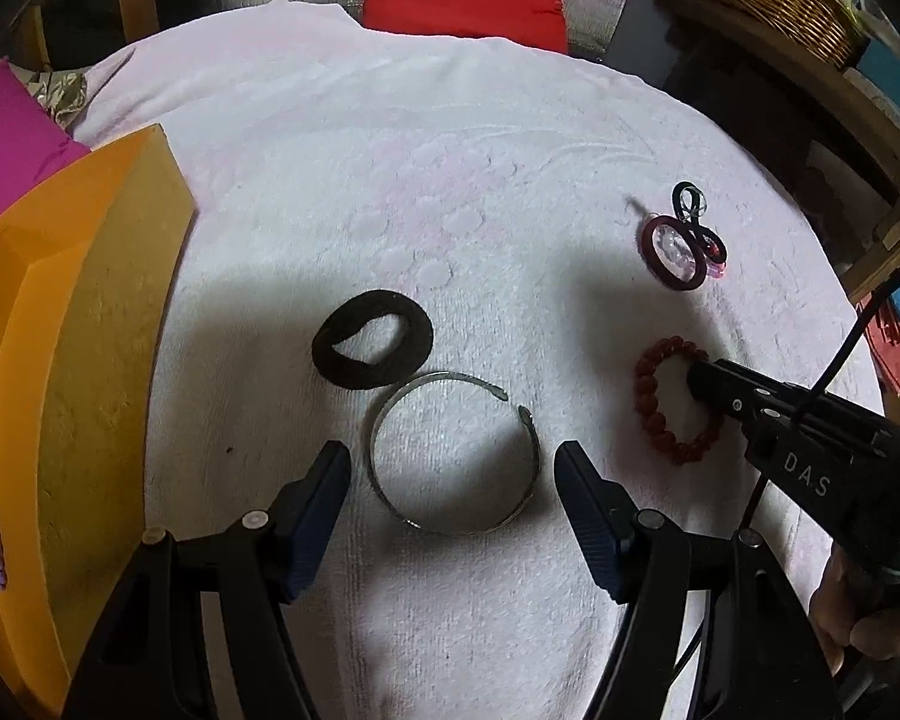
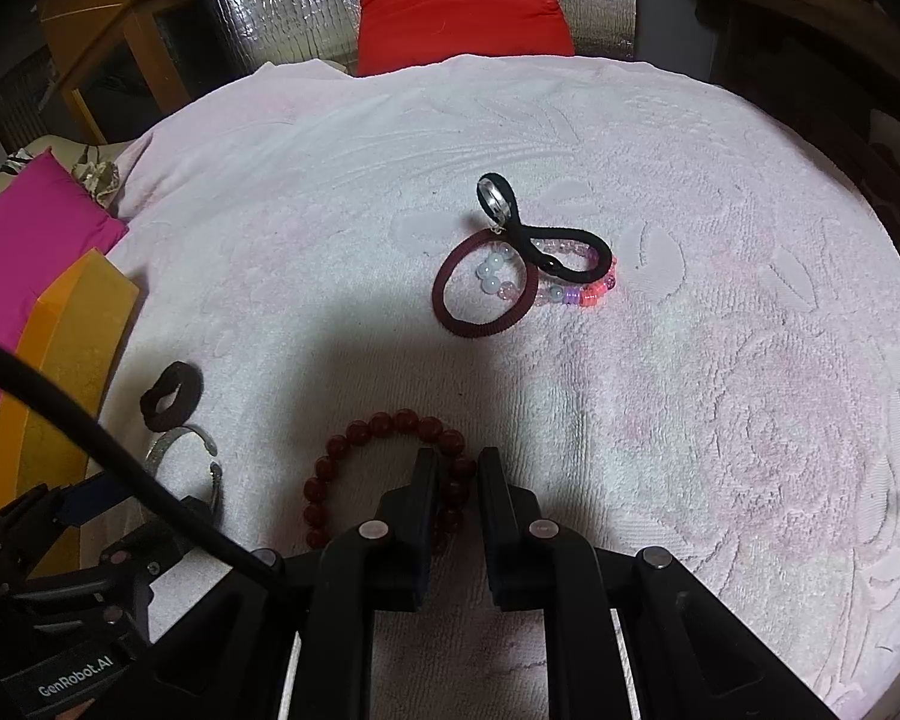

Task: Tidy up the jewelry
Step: 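Grasp the silver bangle with the left tool while the right tool holds the red bracelet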

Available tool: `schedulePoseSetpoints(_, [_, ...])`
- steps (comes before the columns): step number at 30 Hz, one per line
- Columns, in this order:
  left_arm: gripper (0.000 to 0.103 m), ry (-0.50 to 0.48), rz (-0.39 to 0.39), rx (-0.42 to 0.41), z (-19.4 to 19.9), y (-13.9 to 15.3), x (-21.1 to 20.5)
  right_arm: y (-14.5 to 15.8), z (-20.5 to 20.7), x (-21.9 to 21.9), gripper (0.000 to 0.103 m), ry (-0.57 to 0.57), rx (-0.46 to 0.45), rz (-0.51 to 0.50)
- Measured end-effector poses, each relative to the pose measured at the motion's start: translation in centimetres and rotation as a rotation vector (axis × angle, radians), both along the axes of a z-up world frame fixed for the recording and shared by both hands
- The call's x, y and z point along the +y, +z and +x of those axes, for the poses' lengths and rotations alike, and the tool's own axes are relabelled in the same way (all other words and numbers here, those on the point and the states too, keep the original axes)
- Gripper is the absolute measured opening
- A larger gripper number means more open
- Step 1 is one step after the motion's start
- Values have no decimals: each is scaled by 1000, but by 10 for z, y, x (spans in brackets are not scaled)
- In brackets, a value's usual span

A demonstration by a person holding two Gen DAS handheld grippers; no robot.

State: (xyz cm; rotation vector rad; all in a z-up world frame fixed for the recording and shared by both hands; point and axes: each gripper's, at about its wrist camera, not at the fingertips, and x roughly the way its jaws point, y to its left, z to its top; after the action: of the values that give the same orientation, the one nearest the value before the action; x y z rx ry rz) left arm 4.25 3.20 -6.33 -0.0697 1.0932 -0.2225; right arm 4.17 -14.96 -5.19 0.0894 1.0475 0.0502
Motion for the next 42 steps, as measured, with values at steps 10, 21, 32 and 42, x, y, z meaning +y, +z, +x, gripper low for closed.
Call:
schedulePoseSetpoints(10, [71,-41,-46,13,-3,0,8,0,0,0,15,-4,2,6])
schedulePoseSetpoints(21, [71,-51,13,0,-4,-6,-1,-1,0,-1,15,-4,2,7])
schedulePoseSetpoints(32, [63,-67,34,-59,-5,-4,-8,2,0,-5,14,10,-4,60])
schedulePoseSetpoints(42, [63,-71,24,-123,-12,15,-12,17,-4,-10,11,51,-54,213])
